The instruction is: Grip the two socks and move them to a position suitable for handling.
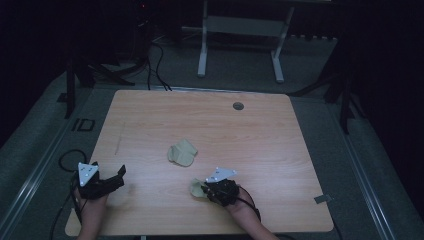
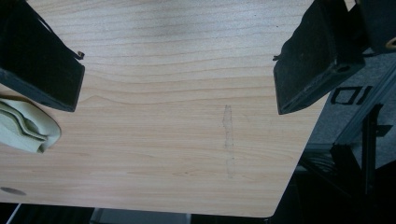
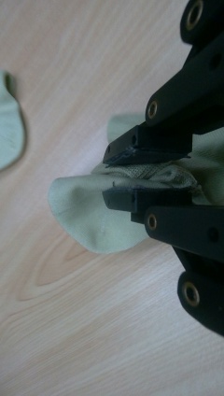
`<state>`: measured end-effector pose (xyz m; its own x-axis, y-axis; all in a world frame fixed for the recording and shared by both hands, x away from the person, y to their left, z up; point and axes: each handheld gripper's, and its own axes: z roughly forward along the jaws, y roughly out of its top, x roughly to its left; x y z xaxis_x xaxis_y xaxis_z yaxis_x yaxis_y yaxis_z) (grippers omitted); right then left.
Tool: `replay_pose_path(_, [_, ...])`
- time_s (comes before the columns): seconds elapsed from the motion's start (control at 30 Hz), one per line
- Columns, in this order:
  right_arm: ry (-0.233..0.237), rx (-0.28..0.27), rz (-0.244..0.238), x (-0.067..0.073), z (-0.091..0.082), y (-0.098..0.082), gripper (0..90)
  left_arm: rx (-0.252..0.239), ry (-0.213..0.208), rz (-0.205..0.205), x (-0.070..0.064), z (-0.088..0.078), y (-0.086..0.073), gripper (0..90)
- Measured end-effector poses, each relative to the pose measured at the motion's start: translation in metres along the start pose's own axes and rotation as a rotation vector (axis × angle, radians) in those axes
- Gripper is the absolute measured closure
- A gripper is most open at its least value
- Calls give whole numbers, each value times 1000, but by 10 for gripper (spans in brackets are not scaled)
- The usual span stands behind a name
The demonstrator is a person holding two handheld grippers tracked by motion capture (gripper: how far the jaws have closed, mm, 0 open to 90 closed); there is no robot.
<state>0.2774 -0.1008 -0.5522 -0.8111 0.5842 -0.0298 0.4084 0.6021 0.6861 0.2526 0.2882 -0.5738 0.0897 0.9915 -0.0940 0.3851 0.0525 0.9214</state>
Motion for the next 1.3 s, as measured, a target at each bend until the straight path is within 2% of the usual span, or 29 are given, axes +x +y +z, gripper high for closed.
replay_pose_path(0.07, [9,19,0,3,7,-5,710,-3,-12,4,-3,-1,1,18])
replay_pose_path(0.1, [5,11,-6,4,7,-6,680,-3,-15,7,-5,-2,1,18])
replay_pose_path(0.13, [13,13,-16,5,7,-6,617,-5,-21,11,-6,-2,2,18])
replay_pose_path(0.2, [16,17,-38,8,8,-5,556,-6,-37,18,-10,-3,3,18])
replay_pose_path(0.3, [16,9,-48,11,10,-6,469,-3,-74,27,-18,-4,5,17])
replay_pose_path(0.37, [30,14,-49,13,10,-6,398,-5,-120,42,-25,-5,6,18])
replay_pose_path(0.4, [30,14,-49,13,10,-6,398,-5,-120,42,-25,-5,6,18])
replay_pose_path(0.43, [36,19,-42,12,9,-4,379,-5,-178,46,-32,-5,8,18])
replay_pose_path(0.47, [49,9,-22,10,6,-2,321,-3,-213,43,-36,-5,10,18])
replay_pose_path(0.5, [50,2,-10,9,3,-1,308,-8,-247,41,-39,-5,11,17])
replay_pose_path(0.57, [66,-17,12,5,-5,3,294,6,-373,50,-53,-7,15,32])
replay_pose_path(0.6, [66,-17,12,5,-5,3,294,6,-373,50,-53,-7,15,40])
replay_pose_path(0.63, [58,-33,17,3,-9,5,297,57,-435,143,-74,-11,20,40])
replay_pose_path(0.7, [38,-59,16,-4,-22,11,372,94,-505,198,-94,-14,21,93])
replay_pose_path(0.77, [34,-64,17,-8,-27,15,439,128,-586,212,-113,-16,20,172])
replay_pose_path(0.8, [34,-64,17,-8,-27,15,439,128,-586,212,-113,-16,20,249])
replay_pose_path(0.83, [25,-62,13,-9,-28,16,520,128,-586,212,-113,-16,20,249])
replay_pose_path(0.87, [32,-64,20,-11,-29,18,569,183,-694,313,-140,-19,16,472])
replay_pose_path(0.9, [39,-57,21,-11,-28,18,623,209,-734,339,-149,-19,15,547])
replay_pose_path(0.93, [43,-50,17,-10,-27,18,635,235,-762,357,-156,-18,13,617])
replay_pose_path(1.0, [57,-41,16,-9,-23,17,640,273,-793,408,-170,-15,10,744])
replay_pose_path(1.03, [57,-41,16,-9,-23,17,640,273,-793,408,-170,-15,10,781])
replay_pose_path(1.1, [65,-23,12,-7,-15,14,652,326,-803,441,-178,-9,6,856])
replay_pose_path(1.17, [64,-18,14,-7,-12,13,652,382,-793,465,-182,-2,1,874])
replay_pose_path(1.3, [69,0,25,-9,-3,10,652,440,-765,477,-183,7,-6,892])
